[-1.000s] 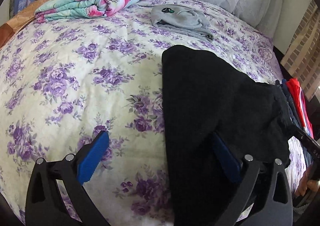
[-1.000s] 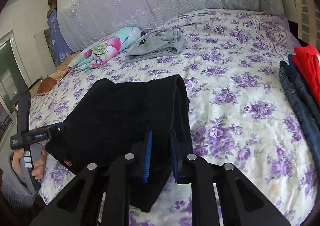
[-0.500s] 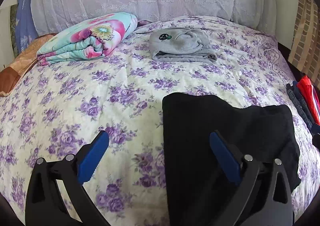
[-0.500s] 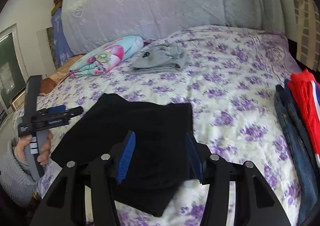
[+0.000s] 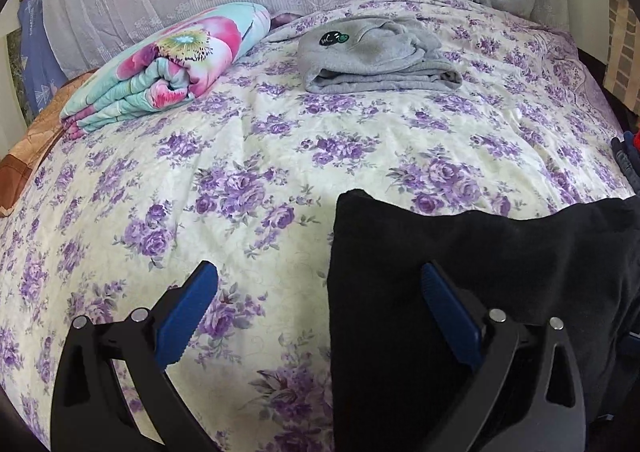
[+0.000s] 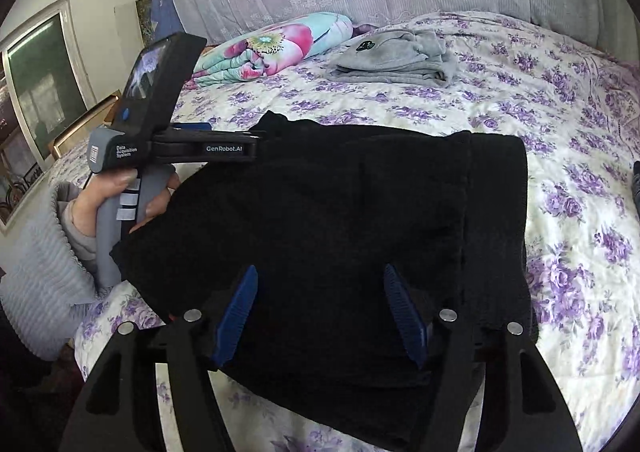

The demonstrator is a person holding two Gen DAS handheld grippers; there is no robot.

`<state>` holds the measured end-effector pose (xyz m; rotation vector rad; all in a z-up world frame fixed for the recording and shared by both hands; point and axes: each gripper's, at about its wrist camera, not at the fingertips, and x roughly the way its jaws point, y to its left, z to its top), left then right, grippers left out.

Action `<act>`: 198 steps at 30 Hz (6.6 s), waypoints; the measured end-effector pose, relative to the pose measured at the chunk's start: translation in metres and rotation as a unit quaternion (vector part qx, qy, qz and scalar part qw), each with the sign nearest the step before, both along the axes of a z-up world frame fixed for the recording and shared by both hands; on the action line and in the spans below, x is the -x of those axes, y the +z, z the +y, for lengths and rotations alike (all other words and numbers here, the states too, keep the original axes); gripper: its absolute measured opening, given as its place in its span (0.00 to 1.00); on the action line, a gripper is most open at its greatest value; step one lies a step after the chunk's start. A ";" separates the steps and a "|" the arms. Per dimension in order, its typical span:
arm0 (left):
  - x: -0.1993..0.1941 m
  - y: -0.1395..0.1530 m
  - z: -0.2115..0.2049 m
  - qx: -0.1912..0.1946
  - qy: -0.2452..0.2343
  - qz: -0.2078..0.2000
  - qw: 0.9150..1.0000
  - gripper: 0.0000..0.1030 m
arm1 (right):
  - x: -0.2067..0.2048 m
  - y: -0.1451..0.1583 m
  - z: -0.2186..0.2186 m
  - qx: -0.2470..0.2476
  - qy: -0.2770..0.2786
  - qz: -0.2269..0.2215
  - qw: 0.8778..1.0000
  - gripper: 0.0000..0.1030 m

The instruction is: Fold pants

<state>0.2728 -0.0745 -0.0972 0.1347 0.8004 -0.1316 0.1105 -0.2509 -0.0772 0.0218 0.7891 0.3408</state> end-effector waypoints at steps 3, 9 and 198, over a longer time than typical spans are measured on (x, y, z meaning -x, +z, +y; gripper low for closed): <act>-0.004 -0.003 0.004 0.015 -0.001 0.007 1.000 0.96 | 0.000 0.000 0.001 0.001 0.001 -0.001 1.000 0.65; 0.000 0.002 0.017 0.045 0.015 0.001 0.999 0.96 | 0.003 0.012 -0.003 -0.016 0.003 -0.016 1.000 0.69; -0.009 0.023 0.024 0.050 0.116 -0.089 0.988 0.95 | -0.002 0.066 -0.157 -0.064 -0.333 -0.184 0.922 0.96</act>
